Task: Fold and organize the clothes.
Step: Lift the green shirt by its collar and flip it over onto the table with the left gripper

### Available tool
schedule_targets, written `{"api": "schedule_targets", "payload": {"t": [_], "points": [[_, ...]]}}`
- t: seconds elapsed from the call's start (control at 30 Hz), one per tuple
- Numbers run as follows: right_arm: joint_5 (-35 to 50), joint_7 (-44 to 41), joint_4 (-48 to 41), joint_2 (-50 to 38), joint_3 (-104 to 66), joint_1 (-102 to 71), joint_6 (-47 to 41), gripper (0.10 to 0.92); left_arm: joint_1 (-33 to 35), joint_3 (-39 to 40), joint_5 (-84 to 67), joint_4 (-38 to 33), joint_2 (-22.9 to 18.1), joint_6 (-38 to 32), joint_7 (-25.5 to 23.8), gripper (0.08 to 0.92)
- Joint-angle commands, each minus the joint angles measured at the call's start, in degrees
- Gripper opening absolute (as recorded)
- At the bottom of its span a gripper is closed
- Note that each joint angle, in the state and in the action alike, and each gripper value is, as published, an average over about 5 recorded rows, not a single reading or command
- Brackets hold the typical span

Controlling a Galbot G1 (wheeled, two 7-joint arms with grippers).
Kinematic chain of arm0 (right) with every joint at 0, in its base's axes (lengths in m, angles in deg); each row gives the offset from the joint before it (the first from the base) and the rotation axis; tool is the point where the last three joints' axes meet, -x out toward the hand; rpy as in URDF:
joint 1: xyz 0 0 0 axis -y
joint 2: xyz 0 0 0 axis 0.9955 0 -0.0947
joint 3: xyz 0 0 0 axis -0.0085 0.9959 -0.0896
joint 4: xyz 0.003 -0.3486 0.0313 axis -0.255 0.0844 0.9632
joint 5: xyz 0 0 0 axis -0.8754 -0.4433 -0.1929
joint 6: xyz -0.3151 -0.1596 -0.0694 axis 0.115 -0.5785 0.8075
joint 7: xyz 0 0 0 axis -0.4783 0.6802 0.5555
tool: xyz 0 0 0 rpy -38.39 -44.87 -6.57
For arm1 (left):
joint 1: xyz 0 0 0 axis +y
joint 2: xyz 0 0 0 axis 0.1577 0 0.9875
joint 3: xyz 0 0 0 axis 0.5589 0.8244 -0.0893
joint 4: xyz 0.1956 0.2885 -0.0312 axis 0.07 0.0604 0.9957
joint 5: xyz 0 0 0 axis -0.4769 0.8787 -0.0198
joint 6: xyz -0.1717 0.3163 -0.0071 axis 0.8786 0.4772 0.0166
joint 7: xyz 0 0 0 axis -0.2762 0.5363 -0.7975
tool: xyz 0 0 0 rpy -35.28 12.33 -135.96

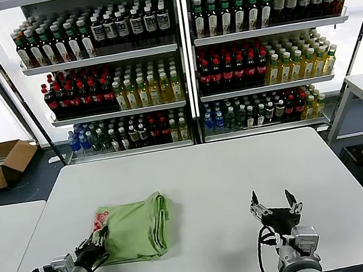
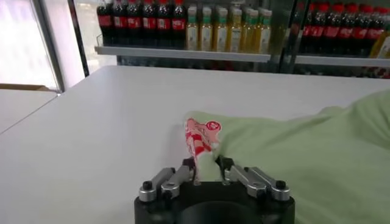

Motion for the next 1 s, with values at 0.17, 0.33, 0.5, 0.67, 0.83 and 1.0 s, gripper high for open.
{"api": "schedule_targets", "payload": {"t": [0.17,0.33,0.5,0.67,0.83,1.0], "points": [[0.0,0.1,-0.3,0.0,-0.1,0.5,-0.1,0.823,-0.3,-2.2,-1.4,-0.1,0.6,-0.1,0.1,0.142],[0.3,0.1,-0.3,-0.4,-0.4,1.1,-0.3,0.823,-0.7,-9.8,-6.6,-1.6,4.8,0.5,0.5,0.110],[0.7,0.2,-0.8,-0.6,-0.5,1.8,-0.3,0.823,-0.4,-19.8,-12.5,-0.4,13.7,0.9,0.2,0.110],[0.8,0.2,-1.2,-0.5,0.1,2.5,-0.5,0.823,-0.2,-26.4,-13.3,1.0,22.0,0.7,-0.9,0.110],[0.8,0.2,-1.6,-0.5,0.3,2.7,-0.5,0.823,0.0,-24.3,-11.4,-5.1,24.1,1.5,-2.0,0.110],[0.9,0.1,-1.4,-0.8,-0.4,1.9,-0.4,0.823,0.6,-16.6,-8.6,-10.6,18.5,2.4,-2.3,0.110]]}}
